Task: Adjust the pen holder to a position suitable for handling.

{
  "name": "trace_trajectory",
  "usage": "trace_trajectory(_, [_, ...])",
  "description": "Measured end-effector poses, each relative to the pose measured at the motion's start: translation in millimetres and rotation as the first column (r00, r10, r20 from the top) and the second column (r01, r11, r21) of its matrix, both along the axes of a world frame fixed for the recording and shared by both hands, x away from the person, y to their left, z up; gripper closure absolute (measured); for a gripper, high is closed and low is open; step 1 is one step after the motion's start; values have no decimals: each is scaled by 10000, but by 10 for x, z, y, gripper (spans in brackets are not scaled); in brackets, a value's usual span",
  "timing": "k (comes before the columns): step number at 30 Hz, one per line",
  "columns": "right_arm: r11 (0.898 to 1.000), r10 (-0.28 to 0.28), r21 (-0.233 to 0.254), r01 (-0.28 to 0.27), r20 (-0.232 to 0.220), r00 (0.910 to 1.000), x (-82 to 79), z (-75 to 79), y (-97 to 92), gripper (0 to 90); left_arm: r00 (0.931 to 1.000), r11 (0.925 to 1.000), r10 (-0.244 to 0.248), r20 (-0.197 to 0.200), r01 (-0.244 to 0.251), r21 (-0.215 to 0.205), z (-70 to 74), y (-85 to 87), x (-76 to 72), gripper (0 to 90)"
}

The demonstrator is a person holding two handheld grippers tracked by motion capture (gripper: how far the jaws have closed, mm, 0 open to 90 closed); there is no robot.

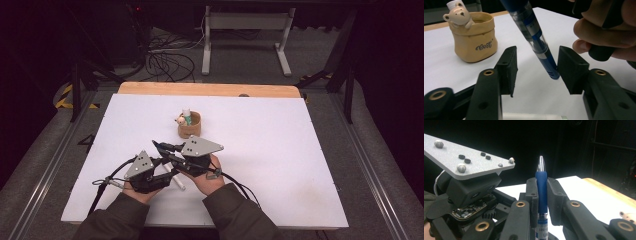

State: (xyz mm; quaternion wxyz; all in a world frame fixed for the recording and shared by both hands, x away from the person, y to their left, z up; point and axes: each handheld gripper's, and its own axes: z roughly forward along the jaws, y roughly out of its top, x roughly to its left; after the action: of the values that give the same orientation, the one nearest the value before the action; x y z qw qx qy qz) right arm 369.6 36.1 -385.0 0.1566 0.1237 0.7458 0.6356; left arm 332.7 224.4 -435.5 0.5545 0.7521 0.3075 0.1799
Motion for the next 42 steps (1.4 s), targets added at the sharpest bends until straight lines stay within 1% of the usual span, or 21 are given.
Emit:
trace_trajectory(2, [10000,-71,48,70,113,9999,-5,10,-9,808,10000,10000,23,34,-23,9,5,2,-1,578])
trace_trajectory(6, [9999,-168,30,167,374,9992,-23,23,-13,807,9999,9999,102,-92,-102,60,15,-2,-8,666])
trace_trajectory(9, [9993,-311,-189,325,720,9969,-44,21,-8,806,9998,9998,186,-99,-186,-4,28,10,-6,716])
trace_trajectory(11, [9990,-362,-231,382,807,9961,-50,16,-11,806,9997,9998,202,-165,-202,-25,33,14,-7,737])
trace_trajectory(15, [9989,-397,-219,417,859,9955,-54,13,-20,806,9994,9997,251,-252,-253,-78,35,14,-6,748])
trace_trajectory(17, [9989,-415,-184,434,911,9950,-57,16,-23,806,9995,9996,269,-184,-270,-47,42,21,-1,754])
trace_trajectory(20, [9990,-418,-130,432,918,9949,-62,18,-27,806,9992,9995,321,-254,-322,-55,46,24,-1,761])
trace_trajectory(26, [9987,-447,-176,468,1070,9933,-82,15,-31,804,9975,9980,626,-316,-625,48,56,42,7,781])
trace_trajectory(27, [9987,-455,-185,478,1102,9929,-88,17,-29,803,9969,9977,680,-386,-677,77,60,46,7,785])
trace_trajectory(31, [9982,-489,-295,530,1264,9908,-103,19,-26,802,9960,9966,799,-395,-791,221,70,45,11,792])
trace_trajectory(33, [9977,-529,-346,578,1295,9902,-110,18,-25,800,9953,9960,851,-469,-838,296,78,37,9,792])
trace_trajectory(34, [9977,-520,-356,571,1318,9899,-111,18,-24,798,9956,9958,858,-383,-845,344,82,35,15,793])
trace_trajectory(36, [9975,-541,-385,597,1336,9896,-114,22,-30,795,9948,9953,903,-472,-884,404,91,24,13,793])
trace_trajectory(37, [9973,-577,-385,633,1331,9894,-114,24,-36,790,9947,9941,951,-391,-928,563,100,25,20,793])
trace_trajectory(39, [9968,-643,-390,702,1354,9887,-113,30,-51,763,9936,9934,1021,-475,-993,579,105,13,29,793])
trace_trajectory(41, [9958,-746,-417,810,1372,9877,-111,35,-73,739,9930,9917,1101,-431,-1068,712,111,14,45,793])
trace_trajectory(42, [9958,-769,-389,827,1328,9882,-107,35,-87,737,9925,9915,1132,-466,-1098,705,111,9,52,793])
